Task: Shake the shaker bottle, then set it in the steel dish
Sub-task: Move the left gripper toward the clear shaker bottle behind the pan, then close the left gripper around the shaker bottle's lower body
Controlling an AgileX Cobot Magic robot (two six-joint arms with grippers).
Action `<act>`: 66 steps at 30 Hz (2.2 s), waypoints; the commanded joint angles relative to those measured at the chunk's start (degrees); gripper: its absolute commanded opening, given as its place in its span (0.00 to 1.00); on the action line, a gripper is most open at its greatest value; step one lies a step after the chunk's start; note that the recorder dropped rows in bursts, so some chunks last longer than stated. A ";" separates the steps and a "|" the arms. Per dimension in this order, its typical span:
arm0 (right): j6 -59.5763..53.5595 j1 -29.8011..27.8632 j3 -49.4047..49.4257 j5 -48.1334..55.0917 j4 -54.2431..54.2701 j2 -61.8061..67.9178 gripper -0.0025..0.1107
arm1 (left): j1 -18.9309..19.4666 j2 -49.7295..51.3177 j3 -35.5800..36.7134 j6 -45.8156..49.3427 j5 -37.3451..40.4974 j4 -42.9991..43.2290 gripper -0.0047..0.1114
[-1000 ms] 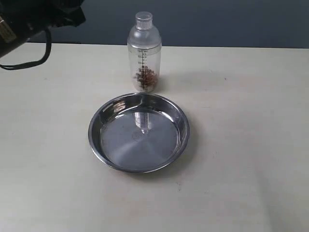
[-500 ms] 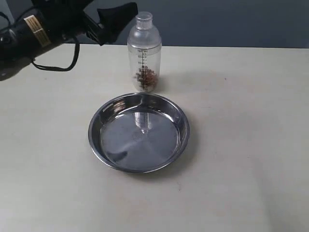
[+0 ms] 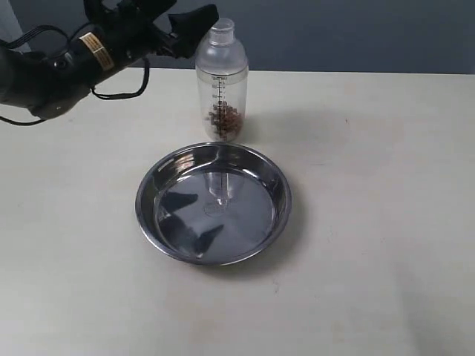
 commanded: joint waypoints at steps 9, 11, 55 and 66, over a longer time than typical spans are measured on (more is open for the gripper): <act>0.00 0.11 0.07 -0.72 -0.14 0.22 0.01 | -9.17 7.74 -12.43 3.06 14.90 -4.91 0.95; 0.00 0.11 0.07 -0.72 -0.14 0.22 0.01 | -9.18 9.00 -13.35 3.06 15.26 -5.66 0.95; 0.00 0.11 0.07 -0.73 -0.14 0.22 0.01 | -9.98 18.51 -13.93 3.04 21.71 -0.79 0.89; 0.00 0.11 0.07 -0.73 -0.14 0.22 0.01 | -9.98 16.61 -13.93 -10.48 26.15 2.04 0.04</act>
